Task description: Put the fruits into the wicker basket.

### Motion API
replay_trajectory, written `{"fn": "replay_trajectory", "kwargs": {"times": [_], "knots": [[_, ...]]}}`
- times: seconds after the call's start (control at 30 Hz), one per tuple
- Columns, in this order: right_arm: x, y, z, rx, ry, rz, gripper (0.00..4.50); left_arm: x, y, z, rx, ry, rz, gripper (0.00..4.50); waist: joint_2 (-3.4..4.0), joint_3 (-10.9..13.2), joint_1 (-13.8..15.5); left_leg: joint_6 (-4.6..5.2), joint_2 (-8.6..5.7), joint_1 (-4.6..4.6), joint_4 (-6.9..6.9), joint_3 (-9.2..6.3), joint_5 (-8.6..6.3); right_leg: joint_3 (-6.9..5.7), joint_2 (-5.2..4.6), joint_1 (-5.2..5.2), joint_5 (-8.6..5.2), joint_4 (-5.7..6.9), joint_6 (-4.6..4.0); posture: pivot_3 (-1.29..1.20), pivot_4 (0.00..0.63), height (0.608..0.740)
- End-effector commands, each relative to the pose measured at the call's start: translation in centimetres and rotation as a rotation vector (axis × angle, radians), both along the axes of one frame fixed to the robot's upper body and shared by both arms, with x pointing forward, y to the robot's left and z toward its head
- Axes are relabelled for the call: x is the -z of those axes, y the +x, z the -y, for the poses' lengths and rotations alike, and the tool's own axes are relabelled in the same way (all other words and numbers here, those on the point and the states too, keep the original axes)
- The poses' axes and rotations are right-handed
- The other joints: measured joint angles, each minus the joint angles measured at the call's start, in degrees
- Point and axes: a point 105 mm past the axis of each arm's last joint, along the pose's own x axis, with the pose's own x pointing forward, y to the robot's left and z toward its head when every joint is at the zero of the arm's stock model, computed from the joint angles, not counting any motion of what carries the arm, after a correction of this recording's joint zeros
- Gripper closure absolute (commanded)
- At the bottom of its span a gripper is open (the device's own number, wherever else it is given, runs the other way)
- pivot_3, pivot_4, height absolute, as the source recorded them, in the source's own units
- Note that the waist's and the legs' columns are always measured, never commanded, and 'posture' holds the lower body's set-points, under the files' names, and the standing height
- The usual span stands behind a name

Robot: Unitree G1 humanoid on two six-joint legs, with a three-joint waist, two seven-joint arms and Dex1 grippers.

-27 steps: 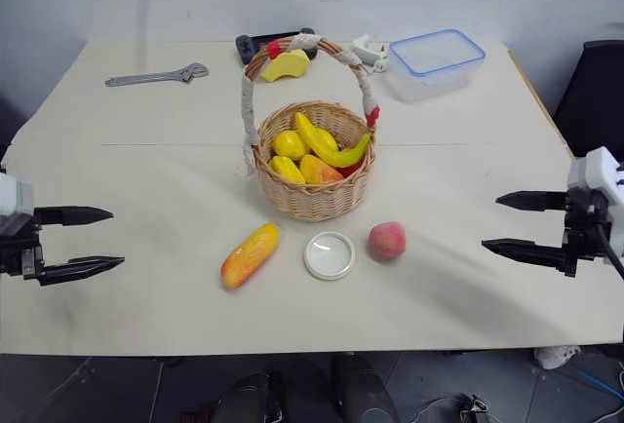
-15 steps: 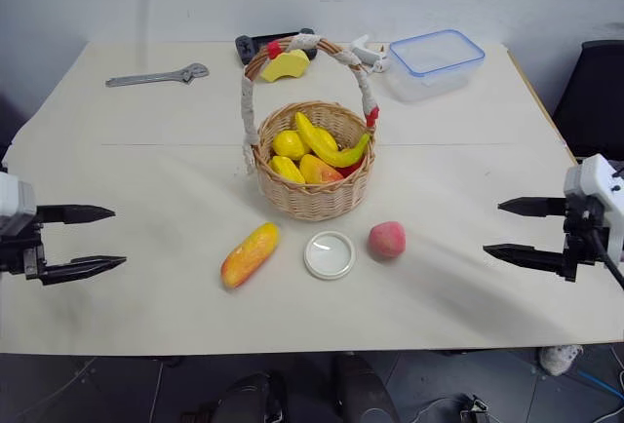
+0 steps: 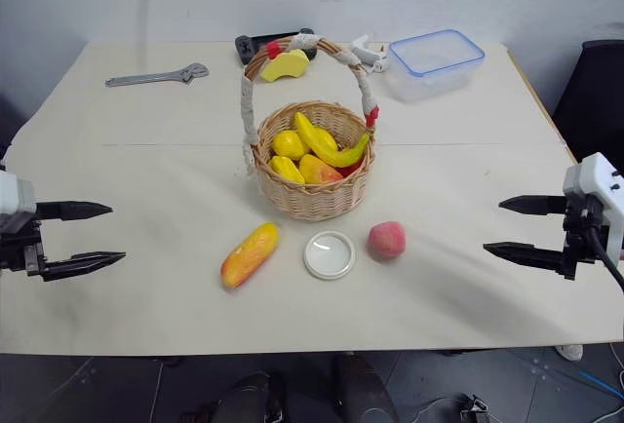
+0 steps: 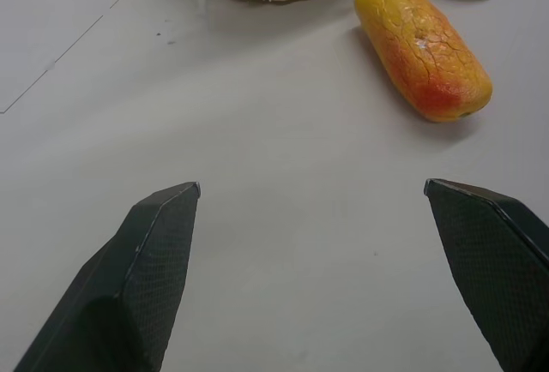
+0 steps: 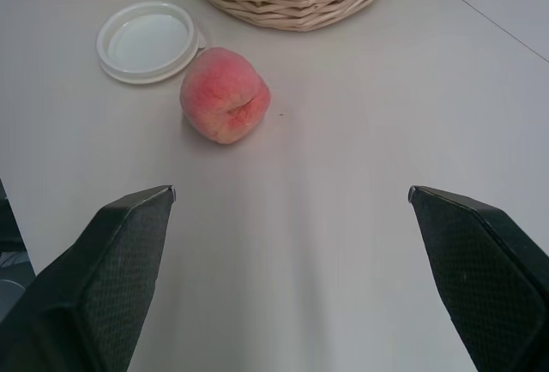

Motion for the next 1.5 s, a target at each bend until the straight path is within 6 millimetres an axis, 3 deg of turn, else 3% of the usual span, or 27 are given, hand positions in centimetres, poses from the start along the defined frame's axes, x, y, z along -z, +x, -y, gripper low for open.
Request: {"fn": "replay_trajectory", "kwargs": {"times": [0.03, 0.2, 0.33, 0.5, 0.63, 0.77, 0.97, 1.07, 1.23, 1.5], "knots": [[-1.0, -0.3, -0.3, -0.018, -0.015, 0.027, 0.00, -0.9, 0.0, 0.6, 0.019, -0.026, 0.025, 0.11, 0.00, 0.00, -0.02, 0.00, 0.00, 0.00, 0.00, 0.00, 0.00, 0.00, 0.00, 0.00, 0.00, 0.00, 0.00, 0.00, 0.150, 0.740], [-1.9, -0.5, -1.4, -0.050, -0.012, 0.056, 0.00, -1.6, 0.2, 1.7, 0.053, -0.070, 0.038, 0.11, 0.00, 0.00, -0.02, -0.04, 0.01, 0.00, 0.01, 0.00, 0.02, 0.00, 0.01, 0.00, 0.00, 0.03, 0.00, 0.00, 0.150, 0.740], [-2.6, -0.8, -3.2, -0.106, -0.024, 0.077, 0.00, -2.8, 0.2, 3.7, 0.121, -0.099, 0.054, 0.11, 0.00, 0.00, 0.04, -0.07, 0.00, -0.01, 0.08, -0.01, 0.04, 0.00, 0.01, 0.01, 0.01, 0.08, 0.02, 0.00, 0.150, 0.740], [-3.8, -1.5, -8.8, -0.309, -0.010, 0.090, 0.00, -4.0, -1.3, 8.2, 0.360, -0.112, -0.011, 0.11, 0.01, 0.01, -0.23, -0.14, 0.01, 0.00, 0.17, -0.02, 0.08, 0.01, 0.02, 0.00, 0.02, 0.21, 0.04, 0.00, 0.150, 0.740], [-2.1, -1.4, -13.6, -0.488, -0.048, 0.111, 0.00, -2.3, -2.9, 11.0, 0.585, 0.001, -0.088, 0.11, 0.01, 0.01, -0.29, -0.22, 0.03, 0.04, 0.17, -0.04, 0.12, 0.01, 0.06, 0.01, 0.01, 0.24, 0.02, 0.00, 0.150, 0.740], [1.2, -1.1, -16.5, -0.613, -0.141, 0.126, 0.00, -1.9, -3.0, 12.6, 0.680, 0.039, -0.092, 0.11, 0.00, 0.01, 0.00, -0.22, 0.01, -0.07, 0.28, -0.04, 0.13, 0.01, 0.06, -0.08, 0.01, 0.33, 0.02, 0.00, 0.150, 0.740], [5.9, 0.8, -18.4, -0.660, -0.247, 0.147, 0.00, -1.6, -2.4, 13.4, 0.705, 0.076, -0.078, 0.11, -0.01, 0.00, -0.07, -0.01, 0.01, -0.24, 0.94, 0.00, -0.04, 0.07, 0.05, -0.07, -0.09, 0.56, 0.13, 0.00, 0.150, 0.740], [7.7, 1.6, -18.6, -0.673, -0.305, 0.158, 0.58, -1.6, -2.2, 13.6, 0.698, 0.076, -0.065, 0.00, -0.02, 0.00, -0.01, 0.02, 0.01, -0.24, 1.06, 0.02, -0.06, 0.09, 0.05, -0.07, -0.09, 0.66, 0.14, 0.00, 0.150, 0.740], [9.5, 2.8, -19.0, -0.654, -0.329, 0.142, 2.27, -1.7, -2.0, 14.0, 0.681, 0.063, -0.047, 0.00, -0.01, 0.01, -0.06, -0.04, 0.03, -0.20, 1.15, 0.00, -0.01, 0.08, 0.07, -0.09, -0.10, 0.88, 0.11, 0.00, 0.150, 0.740], [10.6, 3.4, -19.8, -0.648, -0.311, 0.148, 2.27, -1.5, -1.4, 14.3, 0.639, 0.026, -0.039, 0.00, -0.07, -0.03, -0.11, -0.06, 0.02, -0.05, 1.23, -0.01, 0.03, 0.08, 0.07, 0.02, -0.11, 1.04, 0.09, 0.00, 0.150, 0.740]]}}
